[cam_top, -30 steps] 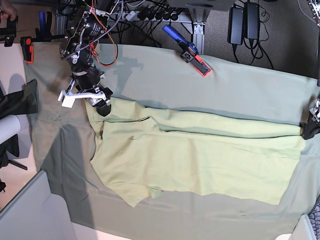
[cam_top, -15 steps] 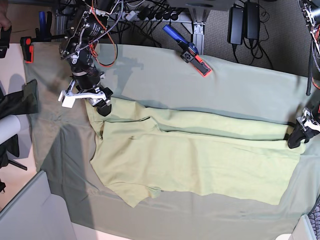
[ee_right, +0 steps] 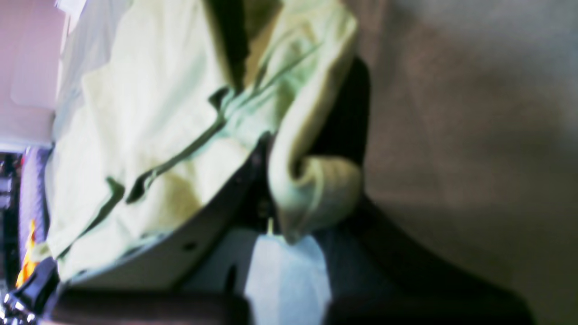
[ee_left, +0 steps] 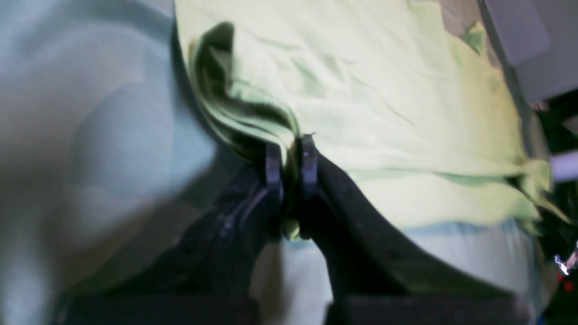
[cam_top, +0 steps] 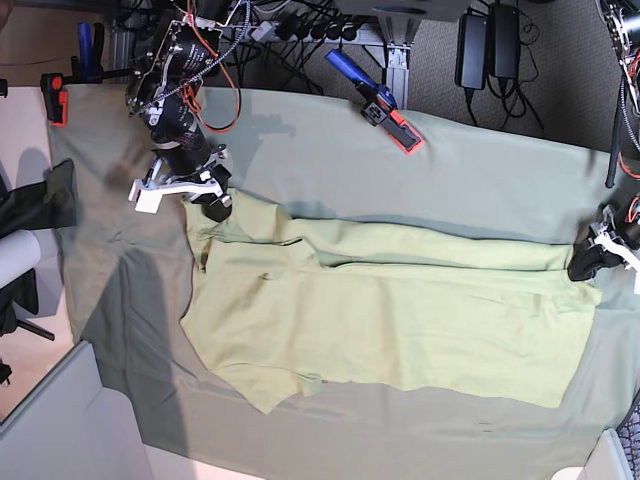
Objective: Fold the T-shirt properly
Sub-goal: 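Lower the folded edge onto the shirt and adjust both grippers, then drag the folded shirt edge with both grippers to straighten it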
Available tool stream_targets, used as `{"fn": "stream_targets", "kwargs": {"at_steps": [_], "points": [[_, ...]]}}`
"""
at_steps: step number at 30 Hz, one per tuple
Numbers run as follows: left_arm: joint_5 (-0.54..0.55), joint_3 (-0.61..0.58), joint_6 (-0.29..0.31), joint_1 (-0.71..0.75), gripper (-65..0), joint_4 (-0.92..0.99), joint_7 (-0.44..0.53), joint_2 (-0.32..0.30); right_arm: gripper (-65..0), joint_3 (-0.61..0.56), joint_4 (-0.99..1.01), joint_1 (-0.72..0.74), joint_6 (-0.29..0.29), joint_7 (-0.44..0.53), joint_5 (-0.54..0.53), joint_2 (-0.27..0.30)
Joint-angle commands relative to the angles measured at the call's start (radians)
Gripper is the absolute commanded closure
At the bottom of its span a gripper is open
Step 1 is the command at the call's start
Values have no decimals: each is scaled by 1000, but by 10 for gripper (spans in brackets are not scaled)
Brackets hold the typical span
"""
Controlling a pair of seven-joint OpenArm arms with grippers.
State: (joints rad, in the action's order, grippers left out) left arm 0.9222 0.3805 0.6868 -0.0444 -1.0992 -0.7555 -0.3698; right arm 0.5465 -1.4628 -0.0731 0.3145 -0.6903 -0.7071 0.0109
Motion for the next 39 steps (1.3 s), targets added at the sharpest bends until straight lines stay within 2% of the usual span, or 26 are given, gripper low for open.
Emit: {"fn": "stream_targets", "kwargs": {"at_steps": [1, 4, 7, 18, 22, 29, 39], "points": [[22, 2, 11, -11, 0, -26, -24, -27, 0, -3, -34, 5, 42, -6, -19, 6], [60, 2, 11, -8, 0, -72, -114, -48, 0, -3, -93, -9, 42, -29, -20, 6], [98, 2, 11, 0, 0, -136, -156, -75, 0, 2, -164, -33, 42, -31, -19, 6], [99, 8, 11, 72, 0, -229, -170, -128, 0, 12, -287, -141, 42, -56, -24, 12], [120, 48, 11, 116, 0, -238, -171, -129, 0, 23, -290, -183, 42, -69, -58, 37], [208, 175, 11, 182, 0, -323, -230, -136, 0, 78, -342, -252, 42, -77, -92, 97], [212, 177, 11, 286, 0, -405, -230, -147, 0, 96, -377, -332, 41, -89, -105, 167]]}}
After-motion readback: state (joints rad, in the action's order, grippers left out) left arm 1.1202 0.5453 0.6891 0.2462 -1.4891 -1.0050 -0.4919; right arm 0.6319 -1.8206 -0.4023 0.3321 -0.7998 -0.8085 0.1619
